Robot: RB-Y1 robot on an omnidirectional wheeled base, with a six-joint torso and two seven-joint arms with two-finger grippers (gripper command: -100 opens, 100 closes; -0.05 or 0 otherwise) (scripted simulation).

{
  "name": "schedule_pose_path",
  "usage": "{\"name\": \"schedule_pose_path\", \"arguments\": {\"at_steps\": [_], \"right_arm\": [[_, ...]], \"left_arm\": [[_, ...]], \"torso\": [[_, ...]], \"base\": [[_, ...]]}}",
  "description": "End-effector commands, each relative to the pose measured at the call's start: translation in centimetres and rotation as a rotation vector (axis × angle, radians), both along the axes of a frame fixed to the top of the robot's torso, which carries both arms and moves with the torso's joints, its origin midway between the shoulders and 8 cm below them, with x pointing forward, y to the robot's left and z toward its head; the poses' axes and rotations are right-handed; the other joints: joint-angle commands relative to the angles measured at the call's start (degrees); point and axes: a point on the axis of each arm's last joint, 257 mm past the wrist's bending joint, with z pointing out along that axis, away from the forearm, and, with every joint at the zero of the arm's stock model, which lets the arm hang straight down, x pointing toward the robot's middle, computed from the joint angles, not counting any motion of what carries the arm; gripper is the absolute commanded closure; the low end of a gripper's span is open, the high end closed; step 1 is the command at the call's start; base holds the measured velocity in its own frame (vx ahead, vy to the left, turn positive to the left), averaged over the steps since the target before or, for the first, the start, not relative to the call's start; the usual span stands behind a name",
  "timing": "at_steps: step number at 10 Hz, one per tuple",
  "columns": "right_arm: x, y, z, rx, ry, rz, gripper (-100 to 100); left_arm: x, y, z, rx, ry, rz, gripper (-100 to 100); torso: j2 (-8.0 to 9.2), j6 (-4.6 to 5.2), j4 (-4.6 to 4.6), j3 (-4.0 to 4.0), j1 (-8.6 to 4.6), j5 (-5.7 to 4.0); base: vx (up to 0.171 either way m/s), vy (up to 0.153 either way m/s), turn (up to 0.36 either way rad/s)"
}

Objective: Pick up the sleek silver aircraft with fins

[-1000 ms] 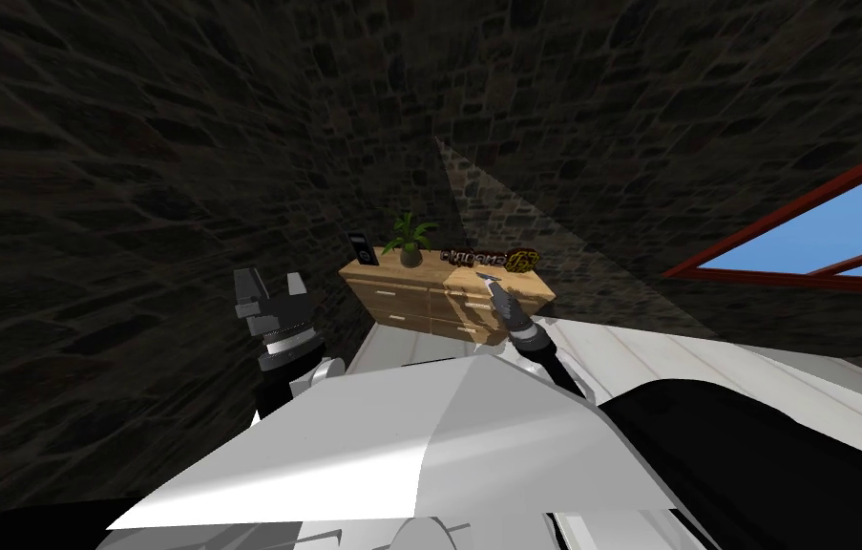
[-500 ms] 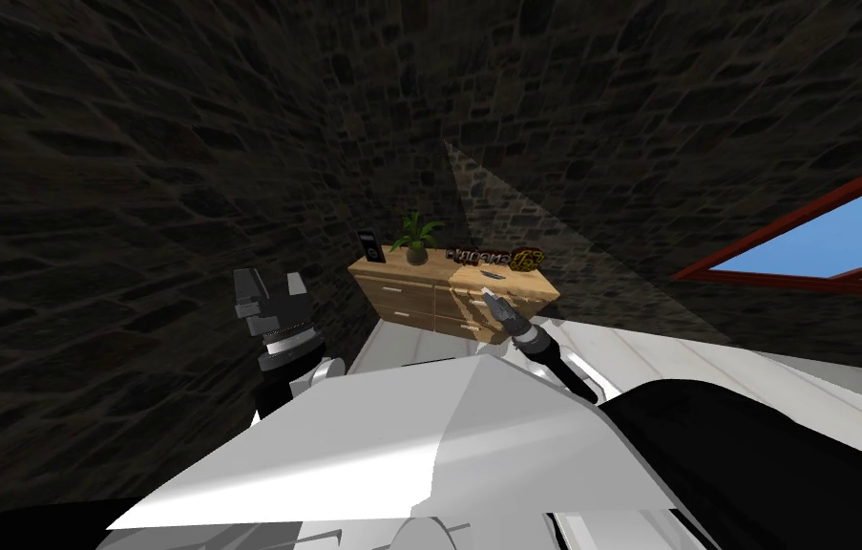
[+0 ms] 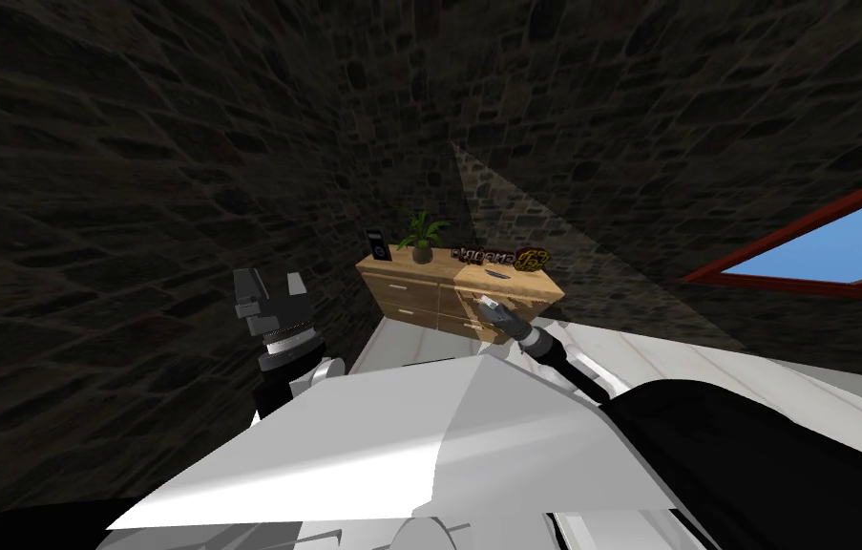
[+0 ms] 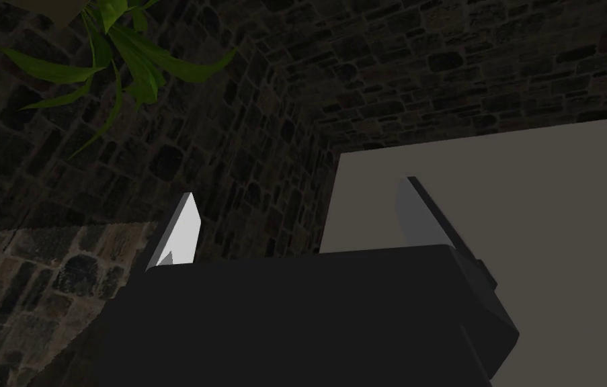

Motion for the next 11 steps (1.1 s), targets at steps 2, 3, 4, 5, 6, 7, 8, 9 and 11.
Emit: {"name": "schedule_pose_path", "arguments": {"at_steps": [2, 3, 4, 5, 6, 7, 8, 9, 11], "right_arm": [[-0.1, -0.8, -2.2, -0.095, 0.042, 0.027, -100], [-0.2, -1.7, -4.0, -0.156, 0.071, 0.031, -100], [-0.3, -1.8, -4.3, -0.183, 0.081, 0.046, -100], [-0.4, -2.8, -6.0, -0.243, 0.109, 0.05, -100], [-0.4, -3.1, -6.3, -0.267, 0.12, 0.06, -100], [-0.5, -4.5, -8.2, -0.328, 0.153, 0.058, -100], [-0.6, -4.7, -8.3, -0.354, 0.159, 0.075, -100], [-0.6, -4.8, -8.3, -0.364, 0.161, 0.082, -100], [-0.8, -6.7, -10.2, -0.457, 0.201, 0.097, -100]], "left_arm": [[0.0, 0.0, 0.0, 0.0, 0.0, 0.0, 0], [0.0, 0.0, 0.0, 0.0, 0.0, 0.0, 0], [0.0, 0.0, 0.0, 0.0, 0.0, 0.0, 0], [0.0, 0.0, 0.0, 0.0, 0.0, 0.0, 0], [0.0, 0.0, 0.0, 0.0, 0.0, 0.0, 0], [0.0, 0.0, 0.0, 0.0, 0.0, 0.0, 0], [0.0, 0.0, 0.0, 0.0, 0.0, 0.0, 0], [0.0, 0.0, 0.0, 0.0, 0.0, 0.0, 0], [0.0, 0.0, 0.0, 0.0, 0.0, 0.0, 0]], "torso": [[0.01, -0.02, 0.0, 0.0, 0.06, 0.01], [0.01, 0.0, 0.0, 0.0, 0.05, 0.01], [-0.02, -0.02, -0.01, -0.01, 0.12, 0.02], [-0.04, 0.0, -0.01, -0.03, 0.09, 0.02], [-0.03, -0.01, -0.01, -0.02, 0.08, 0.01], [-0.05, 0.0, -0.01, -0.03, 0.05, 0.01], [-0.08, -0.02, -0.02, -0.05, 0.06, 0.01], [-0.11, 0.0, -0.02, -0.06, 0.04, 0.01], [-0.14, -0.02, -0.03, -0.08, -0.04, -0.02]], "base": [[-0.031, 0.042, 0.073], [-0.024, 0.062, 0.095], [-0.019, 0.051, 0.046], [-0.021, 0.049, 0.091], [-0.015, 0.038, 0.068], [-0.005, 0.045, 0.113], [0.0, 0.037, 0.056], [0.001, 0.012, -0.005], [0.007, 0.021, 0.093]]}}
